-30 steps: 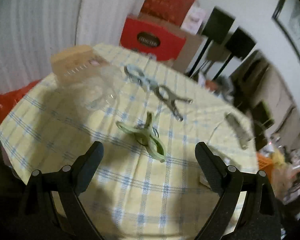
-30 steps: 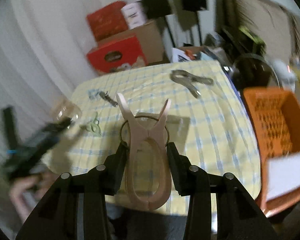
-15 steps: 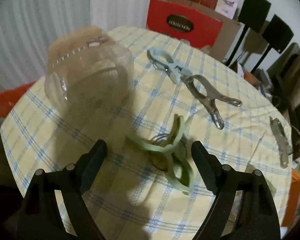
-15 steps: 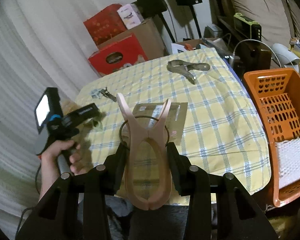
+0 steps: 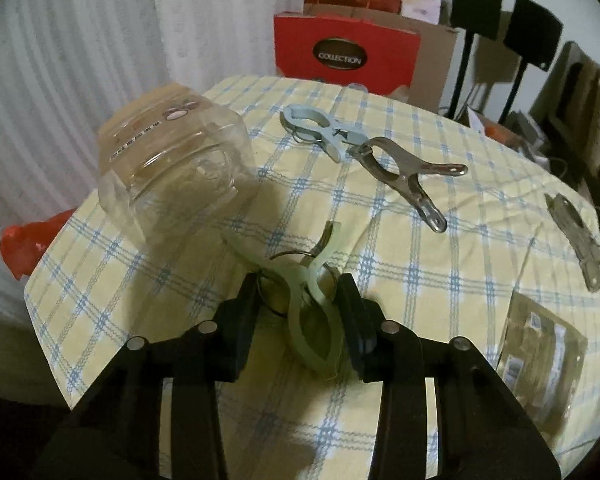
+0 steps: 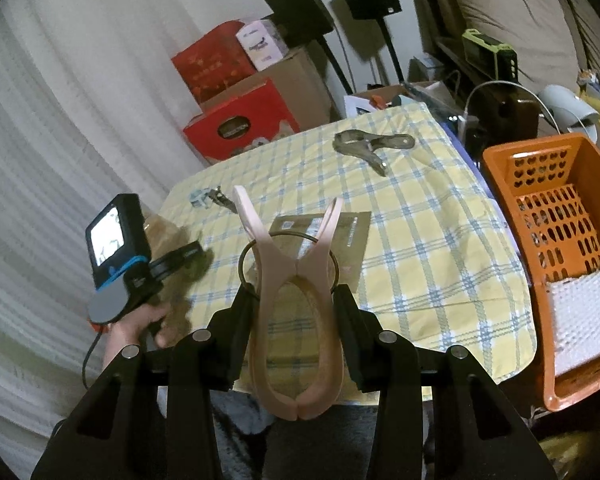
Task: Organize objects
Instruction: 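Grasp the green clothespin with the left gripper while the right gripper holds the pink clothespin, then lift the green and pink clothespins up from the table with both grippers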
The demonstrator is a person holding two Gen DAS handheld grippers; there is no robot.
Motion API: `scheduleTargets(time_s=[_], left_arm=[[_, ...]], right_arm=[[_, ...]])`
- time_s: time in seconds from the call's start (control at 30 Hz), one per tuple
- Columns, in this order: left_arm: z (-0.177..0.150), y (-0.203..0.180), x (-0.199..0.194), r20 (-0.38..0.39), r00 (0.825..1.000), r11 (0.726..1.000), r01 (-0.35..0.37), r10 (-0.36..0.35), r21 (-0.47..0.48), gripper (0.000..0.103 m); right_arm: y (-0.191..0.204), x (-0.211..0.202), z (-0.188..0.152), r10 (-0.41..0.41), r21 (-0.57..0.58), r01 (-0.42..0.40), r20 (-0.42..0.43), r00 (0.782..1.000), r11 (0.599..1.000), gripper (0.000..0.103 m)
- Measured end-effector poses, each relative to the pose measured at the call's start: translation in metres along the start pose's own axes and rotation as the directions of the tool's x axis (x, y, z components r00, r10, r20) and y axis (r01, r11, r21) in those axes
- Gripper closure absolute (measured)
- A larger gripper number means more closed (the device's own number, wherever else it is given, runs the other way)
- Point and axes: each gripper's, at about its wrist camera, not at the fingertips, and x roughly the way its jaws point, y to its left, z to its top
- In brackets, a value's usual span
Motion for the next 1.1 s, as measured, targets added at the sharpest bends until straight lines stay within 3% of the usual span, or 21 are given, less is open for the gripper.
scheduleTargets(time_s=[0.2,0.37,0.5,0.73,0.93,1.1], left_arm=[[-0.006,0.016,-0.018,0.032,0.997,0.998,0.07,-0.07,0.006,0.067],[-0.023,0.044,-0.071,0.079,0.993,0.996,0.093,-0.092,-0.003,0.067],[-0.019,0.053,-0.102,0.116,0.983,0.99,0.14,-0.14,0.006,0.067],[-0.016,0.063,-0.16,0.2,0.967,0.988,0.15,-0.155,0.041,0.067],[-0.028,0.071,-0.21,0.255,0.945,0.976,0.18,-0.206,0.122,0.067],[-0.032,0.082,-0.261,0.343,0.906,0.967,0.212,-0.249,0.142,0.067]], right_arm=[[-0.001,-0.002,0.0,0.0,-0.007,0.0,0.007,1.0,1.0,0.062],[-0.003,-0.005,0.001,-0.01,0.004,0.01,0.024,1.0,1.0,0.062],[-0.002,-0.009,0.0,-0.02,0.005,0.02,0.029,0.999,1.0,0.062],[0.019,-0.025,-0.001,-0.019,-0.006,0.02,0.032,0.999,1.0,0.062],[0.059,-0.053,-0.003,-0.025,-0.069,0.031,0.087,0.996,0.997,0.062],[0.081,-0.084,-0.01,-0.021,-0.117,0.036,0.131,0.991,0.992,0.062]])
